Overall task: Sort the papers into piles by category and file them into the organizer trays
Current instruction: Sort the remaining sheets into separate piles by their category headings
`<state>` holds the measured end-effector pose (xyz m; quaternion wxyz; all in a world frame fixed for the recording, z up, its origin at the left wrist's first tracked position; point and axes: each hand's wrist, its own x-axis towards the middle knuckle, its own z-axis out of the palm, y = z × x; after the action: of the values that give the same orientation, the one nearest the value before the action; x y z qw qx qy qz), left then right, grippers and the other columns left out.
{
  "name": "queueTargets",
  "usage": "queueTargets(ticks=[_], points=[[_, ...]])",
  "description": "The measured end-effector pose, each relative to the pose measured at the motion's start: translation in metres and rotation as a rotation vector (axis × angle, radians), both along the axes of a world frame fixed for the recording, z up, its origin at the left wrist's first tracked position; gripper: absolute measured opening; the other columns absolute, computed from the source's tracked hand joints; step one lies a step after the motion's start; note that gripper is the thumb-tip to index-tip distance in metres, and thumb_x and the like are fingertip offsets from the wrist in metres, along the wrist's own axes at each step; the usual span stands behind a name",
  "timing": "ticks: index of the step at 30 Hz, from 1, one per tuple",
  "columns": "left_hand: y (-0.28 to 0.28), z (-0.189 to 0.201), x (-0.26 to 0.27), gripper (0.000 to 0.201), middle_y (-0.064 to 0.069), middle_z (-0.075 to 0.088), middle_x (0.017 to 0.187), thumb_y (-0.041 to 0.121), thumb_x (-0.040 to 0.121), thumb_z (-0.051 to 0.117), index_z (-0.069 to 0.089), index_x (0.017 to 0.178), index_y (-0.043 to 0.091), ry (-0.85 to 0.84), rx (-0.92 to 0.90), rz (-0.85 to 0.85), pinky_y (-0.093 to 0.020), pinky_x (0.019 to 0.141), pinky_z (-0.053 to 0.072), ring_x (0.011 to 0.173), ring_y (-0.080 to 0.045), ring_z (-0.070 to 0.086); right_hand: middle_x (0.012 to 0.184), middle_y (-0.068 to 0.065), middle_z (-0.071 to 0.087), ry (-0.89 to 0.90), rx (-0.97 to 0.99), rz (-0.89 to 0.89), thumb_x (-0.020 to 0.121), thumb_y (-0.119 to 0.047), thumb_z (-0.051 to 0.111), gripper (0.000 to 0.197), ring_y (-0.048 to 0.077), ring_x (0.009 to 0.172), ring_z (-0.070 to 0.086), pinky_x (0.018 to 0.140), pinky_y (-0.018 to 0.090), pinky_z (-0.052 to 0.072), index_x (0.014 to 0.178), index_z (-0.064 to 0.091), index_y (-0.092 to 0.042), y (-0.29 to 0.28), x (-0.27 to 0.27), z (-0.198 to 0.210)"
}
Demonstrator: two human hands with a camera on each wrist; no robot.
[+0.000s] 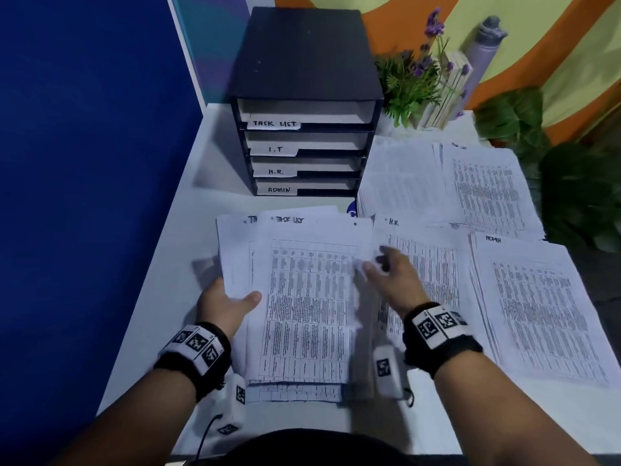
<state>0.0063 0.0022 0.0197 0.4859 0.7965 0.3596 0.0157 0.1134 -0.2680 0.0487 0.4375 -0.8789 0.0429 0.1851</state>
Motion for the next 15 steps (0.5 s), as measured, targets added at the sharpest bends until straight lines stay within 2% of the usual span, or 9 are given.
queueTargets(ticks=[2,4,5,7,9,11,13,15], points=[[0.0,0.0,0.001,0.026,0.001,0.068,0.091,0.02,0.078,0.078,0.065,0.101,0.015,-0.018,-0.033,0.027,-0.024,0.079,0.045,0.085,-0.017,0.064,0.092,0.005,0.065,0.093,0.158,-0.093,0.081,-0.041,0.069,0.036,0.021,0.08,0.063,0.073,0.048,0.059,0.101,0.054,-0.015,0.015,-0.011,-0.01],[0.003,-0.002,0.001,0.019,-0.002,0.069,0.096,0.023,0.088,0.068,0.066,0.103,0.012,-0.041,-0.055,0.042,-0.024,0.081,0.044,0.09,-0.02,0.064,0.074,0.011,0.061,0.155,0.28,-0.205,0.08,-0.029,0.069,0.026,0.027,0.066,0.06,0.062,0.062,0.056,0.09,0.056,-0.009,0.017,-0.015,-0.022],[0.006,-0.004,0.0,0.019,-0.004,0.069,0.099,0.023,0.092,0.062,0.066,0.105,0.01,-0.044,-0.051,0.038,-0.026,0.082,0.044,0.093,-0.022,0.064,0.071,0.013,0.059,0.182,0.33,-0.232,0.083,-0.02,0.068,0.016,0.027,0.064,0.058,0.061,0.064,0.055,0.087,0.057,-0.009,0.016,-0.016,-0.026],[0.011,-0.007,-0.002,0.019,-0.005,0.07,0.1,0.022,0.093,0.058,0.067,0.105,0.01,-0.04,-0.061,0.053,-0.03,0.085,0.047,0.095,-0.025,0.064,0.071,0.012,0.06,0.191,0.361,-0.246,0.086,-0.011,0.066,0.006,0.028,0.067,0.058,0.064,0.061,0.055,0.085,0.06,-0.014,0.012,-0.016,-0.026],[0.015,-0.01,-0.003,0.013,-0.002,0.072,0.095,0.023,0.09,0.063,0.068,0.099,0.016,-0.047,-0.099,0.093,-0.035,0.087,0.051,0.093,-0.026,0.067,0.075,0.011,0.061,0.192,0.412,-0.256,0.089,-0.007,0.064,0.008,0.027,0.069,0.058,0.065,0.05,0.056,0.093,0.063,-0.014,0.006,-0.015,-0.027],[0.015,-0.01,-0.004,0.006,0.001,0.073,0.091,0.023,0.086,0.069,0.069,0.091,0.02,-0.059,-0.144,0.117,-0.037,0.087,0.054,0.089,-0.023,0.069,0.081,0.011,0.064,0.185,0.441,-0.22,0.09,-0.005,0.062,0.014,0.026,0.072,0.058,0.07,0.045,0.053,0.101,0.062,-0.014,0.004,-0.013,-0.027],[0.01,-0.007,-0.004,0.006,0.005,0.073,0.088,0.022,0.082,0.074,0.069,0.087,0.022,-0.084,-0.207,0.118,-0.034,0.085,0.054,0.085,-0.017,0.07,0.087,0.011,0.066,0.2,0.468,-0.181,0.091,-0.004,0.06,0.017,0.025,0.076,0.059,0.074,0.043,0.051,0.104,0.061,-0.016,0.005,-0.014,-0.027],[0.004,-0.001,-0.003,0.01,0.009,0.072,0.089,0.024,0.083,0.073,0.069,0.092,0.021,-0.099,-0.236,0.093,-0.028,0.083,0.051,0.084,-0.01,0.068,0.078,0.01,0.06,0.229,0.517,-0.203,0.092,-0.001,0.058,0.013,0.022,0.071,0.054,0.068,0.038,0.049,0.093,0.06,-0.014,0.008,-0.017,-0.026]])
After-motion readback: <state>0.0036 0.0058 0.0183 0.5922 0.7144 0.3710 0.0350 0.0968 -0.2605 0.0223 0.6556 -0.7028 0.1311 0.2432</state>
